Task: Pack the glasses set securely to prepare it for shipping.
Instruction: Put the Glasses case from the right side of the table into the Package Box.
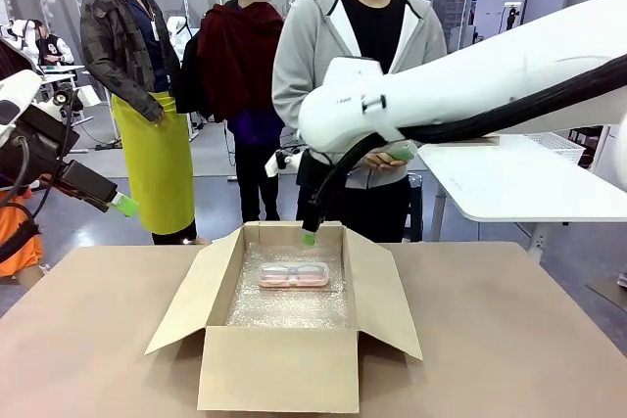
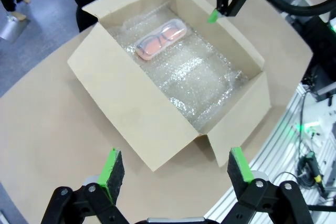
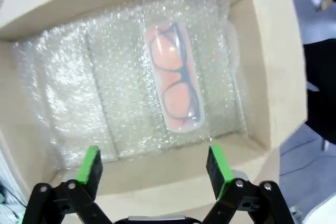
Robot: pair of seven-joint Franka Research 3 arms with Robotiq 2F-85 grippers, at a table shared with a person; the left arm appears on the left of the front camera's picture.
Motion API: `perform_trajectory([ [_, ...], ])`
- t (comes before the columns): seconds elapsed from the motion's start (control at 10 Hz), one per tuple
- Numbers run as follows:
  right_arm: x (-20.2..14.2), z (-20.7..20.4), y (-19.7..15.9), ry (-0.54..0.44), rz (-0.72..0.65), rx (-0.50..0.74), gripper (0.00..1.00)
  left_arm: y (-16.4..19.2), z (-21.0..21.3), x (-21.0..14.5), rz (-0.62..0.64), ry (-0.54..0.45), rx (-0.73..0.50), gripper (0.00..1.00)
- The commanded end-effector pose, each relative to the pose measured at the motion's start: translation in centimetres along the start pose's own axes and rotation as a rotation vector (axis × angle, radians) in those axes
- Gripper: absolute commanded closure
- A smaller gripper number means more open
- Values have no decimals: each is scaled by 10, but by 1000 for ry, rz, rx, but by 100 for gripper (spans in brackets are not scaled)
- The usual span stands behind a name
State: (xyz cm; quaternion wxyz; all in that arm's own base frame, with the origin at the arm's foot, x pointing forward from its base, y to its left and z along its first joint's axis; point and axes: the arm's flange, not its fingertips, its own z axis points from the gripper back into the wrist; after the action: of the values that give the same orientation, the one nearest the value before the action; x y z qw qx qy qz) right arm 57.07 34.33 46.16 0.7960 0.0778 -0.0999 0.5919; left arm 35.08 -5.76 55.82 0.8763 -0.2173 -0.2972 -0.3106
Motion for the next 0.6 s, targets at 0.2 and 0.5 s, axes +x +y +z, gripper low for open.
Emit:
perform_trajectory([
  [0.2, -126, 44, 52, -300, -359, -115, 0, 1, 1, 1, -2, -17, -16, 0],
  [0.5, -212, 73, 77, -336, -628, -177, 0, 1, 1, 1, -2, -17, -16, 0],
])
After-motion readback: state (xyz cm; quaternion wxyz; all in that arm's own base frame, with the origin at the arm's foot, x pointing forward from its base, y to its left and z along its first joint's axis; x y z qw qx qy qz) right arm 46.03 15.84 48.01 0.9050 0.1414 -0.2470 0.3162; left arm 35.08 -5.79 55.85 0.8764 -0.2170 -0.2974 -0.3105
